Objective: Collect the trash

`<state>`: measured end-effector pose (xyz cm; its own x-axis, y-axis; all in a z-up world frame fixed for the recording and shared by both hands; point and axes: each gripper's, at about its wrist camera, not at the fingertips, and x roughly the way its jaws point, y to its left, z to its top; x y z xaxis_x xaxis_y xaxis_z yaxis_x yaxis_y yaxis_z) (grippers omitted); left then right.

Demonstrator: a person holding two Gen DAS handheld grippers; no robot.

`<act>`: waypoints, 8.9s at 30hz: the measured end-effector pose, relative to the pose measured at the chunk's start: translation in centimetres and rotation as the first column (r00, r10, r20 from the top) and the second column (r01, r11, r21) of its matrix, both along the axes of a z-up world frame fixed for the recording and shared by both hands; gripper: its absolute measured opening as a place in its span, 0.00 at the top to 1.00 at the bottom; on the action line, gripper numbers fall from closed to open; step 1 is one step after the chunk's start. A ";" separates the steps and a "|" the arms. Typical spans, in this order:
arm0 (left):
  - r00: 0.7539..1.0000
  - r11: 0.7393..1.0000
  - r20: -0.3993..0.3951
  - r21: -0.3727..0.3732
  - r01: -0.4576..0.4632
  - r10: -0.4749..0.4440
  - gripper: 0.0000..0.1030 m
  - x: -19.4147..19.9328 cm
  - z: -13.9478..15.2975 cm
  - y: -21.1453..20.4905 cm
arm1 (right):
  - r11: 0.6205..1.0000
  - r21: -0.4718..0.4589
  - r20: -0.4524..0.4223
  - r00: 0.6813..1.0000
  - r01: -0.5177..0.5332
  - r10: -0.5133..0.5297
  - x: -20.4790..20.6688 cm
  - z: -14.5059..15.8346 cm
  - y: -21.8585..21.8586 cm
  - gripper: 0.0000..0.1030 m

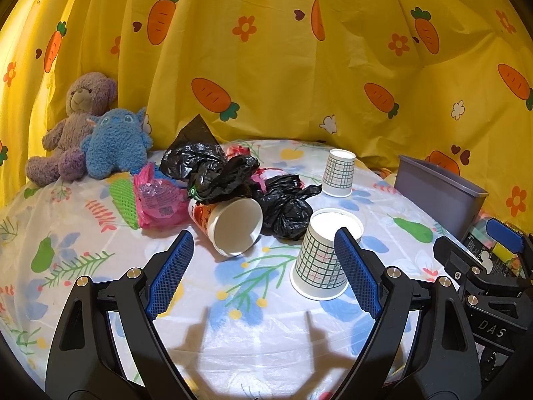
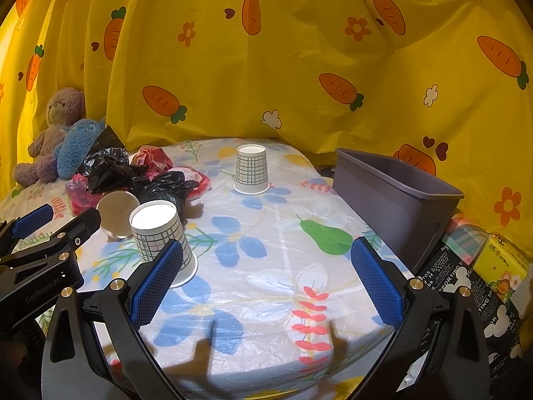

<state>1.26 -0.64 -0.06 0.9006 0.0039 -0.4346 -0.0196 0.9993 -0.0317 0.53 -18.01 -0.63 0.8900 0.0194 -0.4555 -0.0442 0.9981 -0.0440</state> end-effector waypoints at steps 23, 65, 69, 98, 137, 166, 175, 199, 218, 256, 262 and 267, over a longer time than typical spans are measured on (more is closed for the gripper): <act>1.000 1.000 0.001 -0.003 0.001 -0.001 0.17 0.0 -0.1 0.2 | 1.000 0.011 0.011 1.000 -0.013 0.013 -0.1 -0.1 0.2 0.05; 0.997 0.996 0.019 -0.055 -0.068 0.069 0.17 0.1 -0.8 5.8 | 0.961 0.056 -0.113 0.954 -0.271 0.276 6.1 -3.8 8.0 0.35; 0.998 0.997 -0.006 -0.043 -0.061 0.061 0.21 1.3 -0.9 5.8 | 0.960 0.064 -0.141 0.950 -0.273 0.279 7.0 -4.3 8.5 0.45; 0.975 0.990 -0.217 -0.140 0.007 -0.038 0.98 7.5 -3.1 6.2 | 0.970 0.089 -0.027 0.973 -0.226 0.230 3.0 -2.2 3.9 0.48; 0.798 0.765 0.015 -0.276 0.582 -0.602 0.98 19.0 7.0 -18.4 | 0.950 0.097 0.226 0.923 0.298 -0.313 10.9 5.5 -18.4 0.48; 0.709 0.699 -0.163 -0.418 0.580 -0.686 0.85 27.0 0.3 -25.3 | 0.929 0.057 0.038 0.929 0.365 -0.367 16.3 -0.3 -21.6 0.43; 0.817 0.795 -0.109 -0.335 0.506 -0.566 0.14 24.8 2.2 -21.4 | 0.925 0.066 0.044 0.925 0.375 -0.379 15.2 0.0 -21.6 0.30; 0.946 0.935 -0.036 -0.165 0.313 -0.323 0.09 11.3 4.1 -9.8 | 0.970 0.092 0.111 0.966 0.225 -0.234 6.0 2.5 -13.2 0.19; 0.993 0.990 -0.056 -0.086 -0.111 0.107 0.09 6.0 -0.3 8.0 | 0.980 0.050 -0.129 0.972 -0.193 0.198 10.5 -1.9 4.4 0.23; 0.945 0.994 -0.328 -0.105 -0.031 -0.005 0.63 13.7 -4.5 6.8 | 0.953 0.146 -0.145 0.947 -0.265 0.286 10.0 -1.8 2.4 0.94; 0.941 0.991 -0.335 -0.134 -0.001 -0.044 0.81 13.9 -4.7 7.0 | 0.952 0.147 -0.131 0.948 -0.270 0.289 9.2 -1.8 2.2 0.94; 0.963 0.976 -0.255 -0.214 0.032 -0.087 0.86 11.8 -2.8 6.7 | 0.949 0.155 -0.107 0.951 -0.274 0.291 8.4 -1.3 1.5 0.94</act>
<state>13.02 6.09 -2.85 0.7513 -0.1610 -0.6400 0.0043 0.9710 -0.2392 8.94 -16.55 -1.92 0.7736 0.3317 -0.5399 -0.3215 0.9397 0.1167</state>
